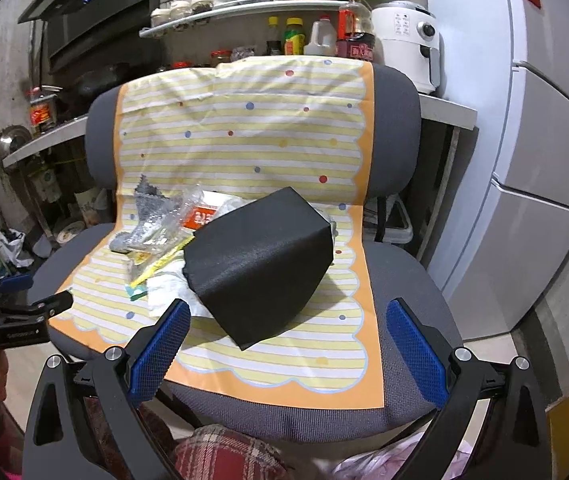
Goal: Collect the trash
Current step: 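Approach the black fabric pouch on the chair with the right tool, then grasp the black fabric pouch with the right tool and lift it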
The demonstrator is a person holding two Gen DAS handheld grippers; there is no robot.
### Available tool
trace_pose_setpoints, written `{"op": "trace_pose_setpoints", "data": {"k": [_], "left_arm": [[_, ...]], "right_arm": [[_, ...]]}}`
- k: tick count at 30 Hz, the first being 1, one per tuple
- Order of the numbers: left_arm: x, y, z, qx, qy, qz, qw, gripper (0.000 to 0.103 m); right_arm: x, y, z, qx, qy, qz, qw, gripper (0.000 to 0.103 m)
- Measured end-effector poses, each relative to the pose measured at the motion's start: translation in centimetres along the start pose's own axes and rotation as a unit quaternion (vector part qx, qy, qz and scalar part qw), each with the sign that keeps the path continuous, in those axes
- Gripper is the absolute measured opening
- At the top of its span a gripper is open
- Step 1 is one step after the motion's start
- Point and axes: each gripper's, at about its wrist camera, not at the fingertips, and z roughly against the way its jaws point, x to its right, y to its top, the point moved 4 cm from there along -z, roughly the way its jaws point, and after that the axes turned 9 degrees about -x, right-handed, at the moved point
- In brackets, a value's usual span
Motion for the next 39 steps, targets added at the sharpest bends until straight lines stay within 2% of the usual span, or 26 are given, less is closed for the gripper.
{"op": "trace_pose_setpoints", "data": {"k": [3, 5, 6, 14, 18, 23, 27, 33, 37, 39], "left_arm": [[-0.3, -0.1, -0.9, 0.004, 0.017, -0.005, 0.9998, 0.096], [-0.6, 0.0, -1.6, 0.003, 0.025, -0.006, 0.9997, 0.096], [-0.9, 0.0, -2.0, 0.001, 0.021, -0.003, 0.9998, 0.096], [-2.3, 0.5, -4.0, -0.016, 0.008, 0.019, 0.9997, 0.096], [-2.4, 0.6, -4.5, -0.022, 0.003, 0.021, 0.9995, 0.096], [-2.3, 0.4, -4.8, -0.027, 0.005, 0.021, 0.9994, 0.096], [-1.9, 0.3, -4.7, -0.028, 0.002, 0.017, 0.9995, 0.096], [0.4, 0.0, -4.1, -0.025, -0.009, -0.005, 0.9996, 0.096], [2.6, -0.3, -3.8, -0.023, -0.021, -0.028, 0.9991, 0.096], [3.6, -0.4, -3.8, -0.023, -0.025, -0.038, 0.9987, 0.096]], "right_arm": [[0.1, 0.3, -1.3, -0.004, -0.029, -0.023, 0.999, 0.097], [-0.2, 0.8, -2.2, -0.009, -0.022, -0.03, 0.999, 0.097], [-0.3, 1.0, -2.8, -0.014, -0.011, -0.034, 0.999, 0.097], [-2.3, 2.3, -8.9, -0.064, -0.017, -0.018, 0.998, 0.097], [-3.4, 3.5, -11.7, -0.07, -0.008, -0.03, 0.997, 0.097], [-2.8, 3.7, -14.6, -0.096, -0.045, -0.029, 0.994, 0.097], [-0.9, 1.8, -14.4, -0.108, -0.078, -0.022, 0.991, 0.097], [5.4, -2.4, -12.2, -0.129, -0.122, -0.071, 0.982, 0.097], [8.1, -4.6, -10.5, -0.116, -0.102, -0.1, 0.983, 0.097], [8.9, -5.2, -9.4, -0.088, -0.075, -0.111, 0.987, 0.096]]}}
